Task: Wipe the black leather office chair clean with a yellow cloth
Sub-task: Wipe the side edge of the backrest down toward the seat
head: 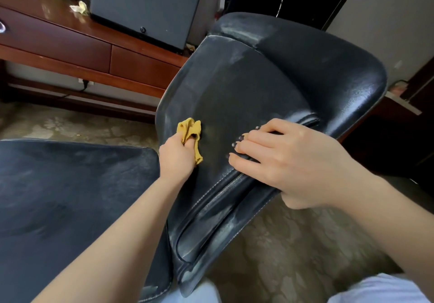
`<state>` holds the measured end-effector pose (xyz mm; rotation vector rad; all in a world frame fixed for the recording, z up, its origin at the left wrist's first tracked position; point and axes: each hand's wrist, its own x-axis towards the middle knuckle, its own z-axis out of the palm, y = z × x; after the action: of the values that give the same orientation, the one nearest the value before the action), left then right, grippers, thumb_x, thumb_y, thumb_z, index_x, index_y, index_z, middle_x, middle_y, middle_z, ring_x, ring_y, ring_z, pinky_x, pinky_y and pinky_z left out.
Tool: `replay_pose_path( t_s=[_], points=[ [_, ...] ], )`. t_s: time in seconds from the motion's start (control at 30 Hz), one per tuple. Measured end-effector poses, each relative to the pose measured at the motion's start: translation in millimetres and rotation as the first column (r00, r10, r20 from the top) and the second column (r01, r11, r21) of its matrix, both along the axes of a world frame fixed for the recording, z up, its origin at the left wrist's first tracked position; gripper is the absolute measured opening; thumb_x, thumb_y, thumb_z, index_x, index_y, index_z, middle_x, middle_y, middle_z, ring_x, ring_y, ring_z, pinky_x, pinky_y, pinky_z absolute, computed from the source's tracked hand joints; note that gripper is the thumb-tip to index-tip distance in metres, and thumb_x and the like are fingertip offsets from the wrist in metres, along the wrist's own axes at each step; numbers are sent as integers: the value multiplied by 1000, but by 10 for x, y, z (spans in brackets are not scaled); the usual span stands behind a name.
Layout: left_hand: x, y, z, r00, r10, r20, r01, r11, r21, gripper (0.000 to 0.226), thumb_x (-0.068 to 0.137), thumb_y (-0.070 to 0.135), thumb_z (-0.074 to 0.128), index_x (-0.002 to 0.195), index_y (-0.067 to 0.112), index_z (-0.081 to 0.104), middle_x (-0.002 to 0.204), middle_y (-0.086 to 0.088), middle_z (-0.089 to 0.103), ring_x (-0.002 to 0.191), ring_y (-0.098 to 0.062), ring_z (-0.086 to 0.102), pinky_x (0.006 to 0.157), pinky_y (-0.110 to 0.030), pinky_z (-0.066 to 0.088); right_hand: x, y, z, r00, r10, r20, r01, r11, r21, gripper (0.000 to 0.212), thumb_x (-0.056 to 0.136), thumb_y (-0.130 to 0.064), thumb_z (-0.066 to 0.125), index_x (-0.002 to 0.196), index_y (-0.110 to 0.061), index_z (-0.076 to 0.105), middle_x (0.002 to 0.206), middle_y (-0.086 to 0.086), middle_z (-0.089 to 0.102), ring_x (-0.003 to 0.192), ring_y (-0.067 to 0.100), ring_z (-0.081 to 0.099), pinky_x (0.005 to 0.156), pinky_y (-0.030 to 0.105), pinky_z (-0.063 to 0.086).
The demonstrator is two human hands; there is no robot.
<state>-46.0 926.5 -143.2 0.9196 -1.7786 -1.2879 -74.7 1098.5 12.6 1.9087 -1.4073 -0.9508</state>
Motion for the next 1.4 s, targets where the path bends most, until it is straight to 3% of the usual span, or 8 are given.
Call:
replay_pose_path(
  t_s=[0.17,0.27,0.63,0.77,0.9,1.17,1.3,1.4],
  points=[
    [167,6,-418,996,-12,86,-10,967,255,35,99,32,40,89,4,58,91,-16,62,92,-34,54,78,-35,39,-1,-1,-5,1000,-6,-5,6,1000,-7,53,64,-4,31,110,-8,59,100,10,62,91,30,58,76,43,48],
    [288,128,-559,997,-1,71,-28,914,405,38,99,33,42,69,10,48,69,-5,52,75,-26,47,70,-31,35,5,-1,3,1000,-25,-3,25,1000,-7,55,63,-5,25,107,-10,59,99,9,62,90,30,58,76,43,48],
    [686,698,-1079,998,61,12,-49,665,745,31,97,22,48,68,11,52,61,-6,48,60,-23,44,67,-37,42,16,6,1,999,-55,2,55,998,-38,56,63,-10,21,103,-13,59,92,4,58,86,26,55,74,41,47],
    [819,902,-986,990,94,103,-138,750,647,31,96,22,48,72,6,58,70,-11,60,68,-27,53,73,-40,49,26,11,4,998,-62,0,62,997,-40,53,60,-12,29,103,-14,59,93,3,59,86,25,56,74,40,46],
    [975,1054,-759,991,101,86,-132,835,535,35,97,21,47,64,6,49,63,-8,54,59,-21,46,58,-33,36,35,14,0,997,-75,-5,74,996,-41,53,58,-13,33,104,-15,60,93,2,58,86,25,56,74,40,46],
    [1046,1226,-208,981,8,-194,39,971,238,47,96,28,52,52,21,36,41,9,32,44,-10,28,44,-18,25,63,24,2,998,-67,-20,66,997,-49,53,58,-12,34,104,-15,60,93,4,59,86,26,56,74,41,47],
    [920,1231,36,963,-98,-253,97,995,-15,24,95,18,54,72,12,60,50,10,44,48,-9,35,50,-19,29,50,38,-7,998,-56,-23,54,997,-50,53,60,-12,35,106,-13,60,98,8,61,89,29,58,75,42,48],
    [905,1196,23,954,-188,-234,149,973,-176,37,92,3,55,124,20,63,110,17,65,95,2,59,85,-12,45,40,46,-21,998,-59,-20,58,997,-51,53,61,-12,37,110,-13,59,102,9,61,93,30,58,78,43,48]
  ],
)
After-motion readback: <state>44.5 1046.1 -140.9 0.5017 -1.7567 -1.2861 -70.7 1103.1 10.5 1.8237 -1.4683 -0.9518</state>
